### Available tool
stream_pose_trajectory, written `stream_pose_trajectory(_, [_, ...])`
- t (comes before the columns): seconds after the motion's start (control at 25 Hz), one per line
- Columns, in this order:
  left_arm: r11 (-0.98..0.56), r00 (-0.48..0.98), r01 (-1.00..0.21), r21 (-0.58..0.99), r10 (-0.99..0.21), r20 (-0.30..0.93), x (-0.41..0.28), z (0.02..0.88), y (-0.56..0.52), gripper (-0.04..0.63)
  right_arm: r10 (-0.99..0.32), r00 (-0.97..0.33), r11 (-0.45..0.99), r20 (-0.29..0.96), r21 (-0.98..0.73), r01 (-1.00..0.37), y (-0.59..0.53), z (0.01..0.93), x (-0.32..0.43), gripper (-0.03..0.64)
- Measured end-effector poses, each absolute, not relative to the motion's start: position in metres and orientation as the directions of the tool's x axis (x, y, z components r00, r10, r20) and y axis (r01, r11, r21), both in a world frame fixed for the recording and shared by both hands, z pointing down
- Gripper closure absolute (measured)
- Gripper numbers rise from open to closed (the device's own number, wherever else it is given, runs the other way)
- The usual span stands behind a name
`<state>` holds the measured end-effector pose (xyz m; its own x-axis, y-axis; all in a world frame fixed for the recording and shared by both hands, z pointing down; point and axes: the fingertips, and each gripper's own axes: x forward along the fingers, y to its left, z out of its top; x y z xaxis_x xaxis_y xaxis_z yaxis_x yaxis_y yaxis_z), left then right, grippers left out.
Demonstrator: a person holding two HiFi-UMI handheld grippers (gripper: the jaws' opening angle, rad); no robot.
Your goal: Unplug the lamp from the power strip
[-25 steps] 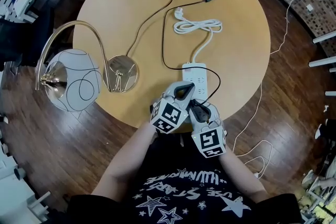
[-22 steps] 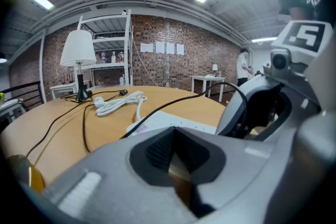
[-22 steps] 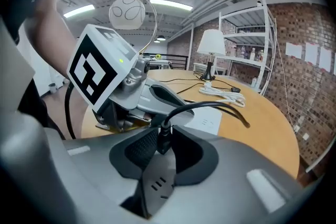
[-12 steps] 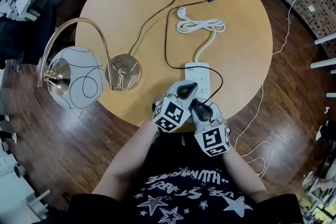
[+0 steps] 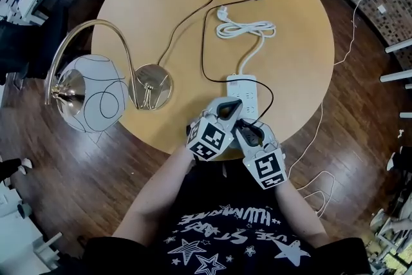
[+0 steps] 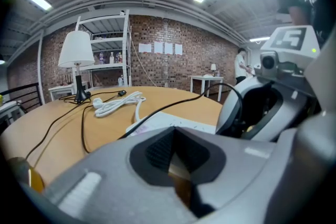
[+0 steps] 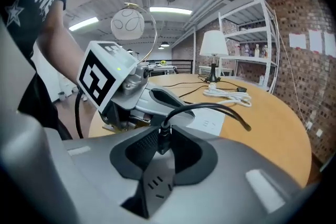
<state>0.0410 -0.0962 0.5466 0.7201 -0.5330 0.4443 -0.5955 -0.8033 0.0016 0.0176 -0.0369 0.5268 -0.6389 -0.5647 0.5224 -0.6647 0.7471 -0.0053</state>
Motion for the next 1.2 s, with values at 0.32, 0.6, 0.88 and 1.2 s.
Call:
stream_pose_trajectory(0.32, [-0.802, 0.719, -0.597, -0.001, -0.535, 0.444, 0.04, 0.546, -0.097, 0.592, -0.621, -0.678, 0.703, 0.393, -0.102, -0.704, -0.047, 0.501, 0.026, 0.552])
stream_pose_trajectory(0.6, [-0.799, 0.728, -0.6, 0.041, -0.524, 0.442, 0.041, 0.549, -0.096, 0.592, -0.676, -0.675, 0.684, 0.296, -0.087, -0.724, -0.066, 0.449, 0.054, 0.554])
stream_pose_trajectory(0.88, [-0.679, 0.662, -0.73, 0.074, -0.676, 0.323, 0.008, 0.495, -0.116, 0.592, -0.717, -0.672, 0.656, 0.187, -0.145, -0.741, -0.087, 0.4, 0.06, 0.554])
stream_pose_trajectory(1.2, [-0.568, 0.569, -0.822, 0.043, -0.817, 0.092, -0.029, 0.376, -0.116, 0.592, -0.709, -0.703, 0.68, 0.059, -0.207, -0.703, -0.099, 0.348, 0.047, 0.554])
